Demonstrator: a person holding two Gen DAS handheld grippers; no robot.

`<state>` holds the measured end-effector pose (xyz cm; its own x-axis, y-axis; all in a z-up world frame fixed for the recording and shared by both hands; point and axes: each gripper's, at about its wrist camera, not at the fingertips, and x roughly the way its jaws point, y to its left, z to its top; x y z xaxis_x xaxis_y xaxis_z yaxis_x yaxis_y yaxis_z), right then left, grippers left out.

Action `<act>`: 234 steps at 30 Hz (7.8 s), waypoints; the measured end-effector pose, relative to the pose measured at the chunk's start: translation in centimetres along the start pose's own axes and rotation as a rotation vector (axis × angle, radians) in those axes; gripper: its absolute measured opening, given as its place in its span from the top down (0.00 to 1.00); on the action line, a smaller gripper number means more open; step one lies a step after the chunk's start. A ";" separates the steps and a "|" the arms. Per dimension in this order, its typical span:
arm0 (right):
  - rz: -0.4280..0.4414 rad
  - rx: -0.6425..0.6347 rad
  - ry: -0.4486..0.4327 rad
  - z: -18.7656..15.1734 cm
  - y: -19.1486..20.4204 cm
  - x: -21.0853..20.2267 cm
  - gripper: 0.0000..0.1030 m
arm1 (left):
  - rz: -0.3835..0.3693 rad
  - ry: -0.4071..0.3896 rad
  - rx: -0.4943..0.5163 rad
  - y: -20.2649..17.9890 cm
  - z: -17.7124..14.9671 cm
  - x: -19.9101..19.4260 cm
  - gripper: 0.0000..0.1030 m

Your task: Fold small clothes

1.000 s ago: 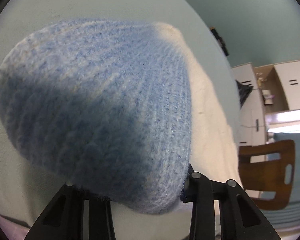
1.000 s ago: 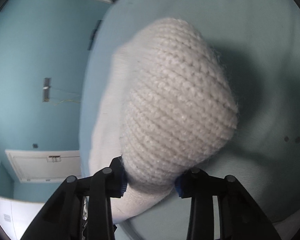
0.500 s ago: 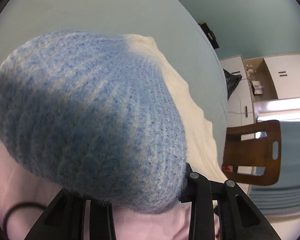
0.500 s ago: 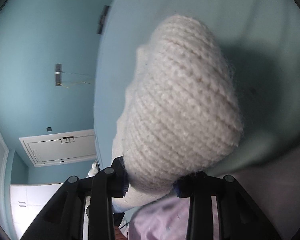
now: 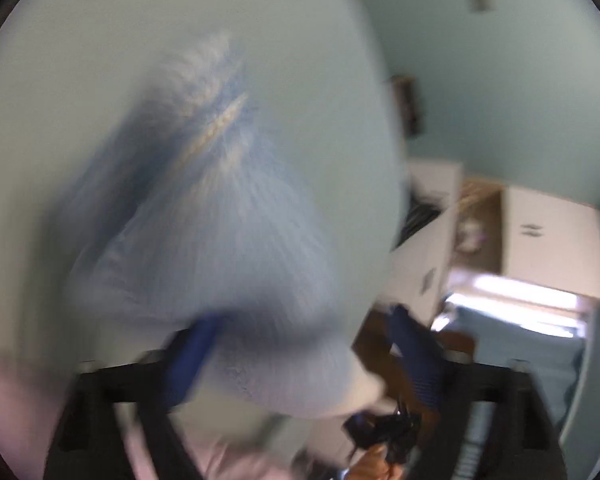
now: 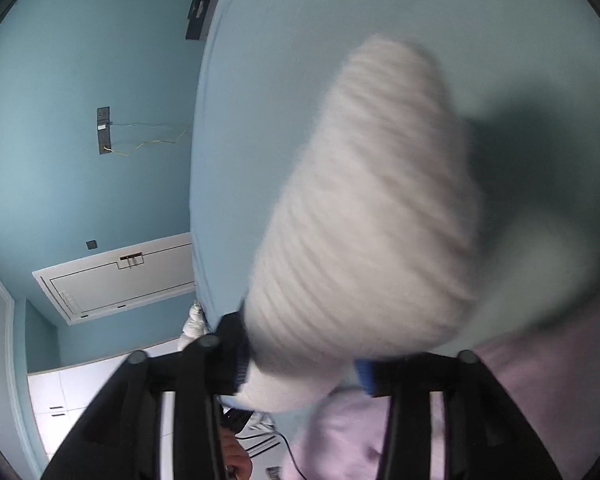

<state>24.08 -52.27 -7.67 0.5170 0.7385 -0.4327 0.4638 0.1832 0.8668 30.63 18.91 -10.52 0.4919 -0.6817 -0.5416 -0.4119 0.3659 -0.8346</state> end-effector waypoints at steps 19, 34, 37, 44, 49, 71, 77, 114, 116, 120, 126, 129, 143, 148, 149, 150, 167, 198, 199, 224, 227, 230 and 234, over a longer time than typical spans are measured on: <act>-0.208 -0.547 -0.216 4.8 -5.4 8.7 0.32 | 0.450 -0.101 0.439 8.3 -1.1 5.3 0.00; -0.198 -0.516 -0.366 0.9 -3.3 11.8 0.86 | 0.691 -0.192 0.678 7.2 -3.5 7.0 0.00; -0.309 -0.433 -0.332 3.5 -5.2 14.9 0.86 | 0.695 -0.193 0.686 6.9 -3.8 7.3 0.00; -0.460 -0.426 -0.393 2.9 -5.9 18.2 0.75 | 0.690 -0.179 0.671 7.1 -3.8 7.2 0.00; -0.821 -0.534 -0.549 -0.9 -0.6 17.7 0.52 | 0.700 -0.155 0.690 6.0 -3.5 7.2 0.00; -0.683 -0.985 -0.270 -4.8 -3.5 28.3 0.20 | 0.531 0.048 0.714 2.4 1.6 9.2 0.75; -0.685 -0.981 -0.271 -4.4 -3.8 25.9 0.18 | 0.534 0.007 0.772 0.1 0.5 7.5 0.84; -0.825 -0.996 -0.254 -6.2 -1.6 27.5 0.09 | 0.807 -0.059 1.128 -1.7 -13.7 24.3 0.00; -0.811 -1.000 -0.255 -6.2 -1.8 27.3 0.07 | 0.825 -0.036 1.108 -2.6 -13.3 23.9 0.00; -0.783 -1.022 -0.237 -6.8 -1.8 26.1 0.07 | 0.849 -0.114 1.114 -3.6 -11.8 20.1 0.00; -0.822 -0.954 -0.256 -7.5 -1.4 21.9 0.07 | 0.934 -0.142 1.064 -1.0 -9.2 18.9 0.00; -0.903 -0.834 -0.214 -6.1 -3.7 22.1 0.07 | 0.888 -0.089 1.023 -0.2 -7.7 19.1 0.00; -0.638 -0.503 -0.071 -9.6 -6.7 18.2 0.01 | 0.896 -0.232 1.135 -2.1 -15.5 12.2 0.00; -0.304 -0.240 -0.036 -11.5 -9.3 13.4 0.01 | 0.812 -0.263 1.009 0.1 -15.0 7.9 0.00; -0.247 -0.190 -0.047 -11.5 -10.0 12.6 0.01 | 0.809 -0.262 0.993 0.4 -14.5 8.1 0.00; -0.190 -0.134 -0.062 -11.4 -10.9 11.8 0.01 | 0.812 -0.265 0.986 0.3 -15.0 7.7 0.00; 0.053 0.137 -0.253 -8.9 -16.1 12.8 0.13 | 0.778 -0.290 0.895 0.5 -12.7 6.2 0.00; 0.027 -0.140 -0.483 -8.7 -10.9 8.2 0.58 | 0.755 -0.225 0.840 1.7 -11.4 6.9 0.00; 0.042 -0.139 -0.477 -9.3 -10.6 7.5 0.58 | 0.757 -0.226 0.841 1.8 -11.4 6.9 0.00; -0.165 -0.507 -0.723 -12.3 -5.1 3.8 0.60 | 0.740 -0.121 0.948 2.2 -12.9 14.7 0.00; -0.201 -0.543 -0.728 -12.0 -4.5 4.3 0.60 | 0.700 -0.077 0.885 3.0 -11.5 14.7 0.00; -0.228 -0.567 -0.735 -12.0 -4.1 4.7 0.61 | 0.703 -0.002 0.844 4.3 -11.0 15.8 0.00; -0.327 -0.720 -0.755 -13.3 -1.7 6.1 0.61 | 0.721 0.021 0.810 4.2 -10.8 14.7 0.00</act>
<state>16.90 -39.48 -8.48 0.8672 0.0420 -0.4963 0.2565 0.8164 0.5173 27.83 3.59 -20.92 0.3209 -0.1468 -0.9357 0.0342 0.9891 -0.1434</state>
